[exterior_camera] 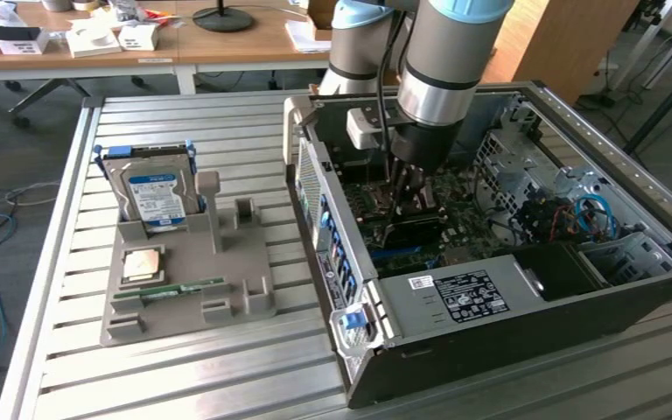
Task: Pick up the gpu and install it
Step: 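Press down on the gpu until it lock into place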
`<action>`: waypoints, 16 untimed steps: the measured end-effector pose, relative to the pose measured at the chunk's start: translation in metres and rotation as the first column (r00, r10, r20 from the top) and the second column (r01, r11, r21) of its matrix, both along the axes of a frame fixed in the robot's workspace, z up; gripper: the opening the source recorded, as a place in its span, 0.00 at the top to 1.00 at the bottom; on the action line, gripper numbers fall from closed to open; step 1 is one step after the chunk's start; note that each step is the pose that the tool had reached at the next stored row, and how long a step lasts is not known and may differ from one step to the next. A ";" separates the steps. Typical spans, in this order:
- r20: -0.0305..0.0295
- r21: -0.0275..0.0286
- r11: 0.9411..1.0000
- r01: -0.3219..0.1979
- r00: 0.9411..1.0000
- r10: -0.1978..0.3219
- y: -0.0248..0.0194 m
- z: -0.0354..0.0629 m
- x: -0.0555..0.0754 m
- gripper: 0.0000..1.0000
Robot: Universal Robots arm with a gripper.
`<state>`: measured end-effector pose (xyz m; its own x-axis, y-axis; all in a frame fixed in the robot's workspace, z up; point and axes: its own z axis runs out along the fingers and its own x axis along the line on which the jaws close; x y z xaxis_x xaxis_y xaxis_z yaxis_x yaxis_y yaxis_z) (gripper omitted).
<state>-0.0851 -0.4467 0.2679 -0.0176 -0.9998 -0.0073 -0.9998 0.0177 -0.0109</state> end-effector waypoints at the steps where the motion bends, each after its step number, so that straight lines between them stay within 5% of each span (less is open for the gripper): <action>1: 0.000 0.000 1.000 0.000 1.000 0.000 0.0000 -0.0001 0.000 0.89; 16: 0.000 0.000 1.000 0.000 1.000 0.000 0.0000 -0.0020 0.000 0.89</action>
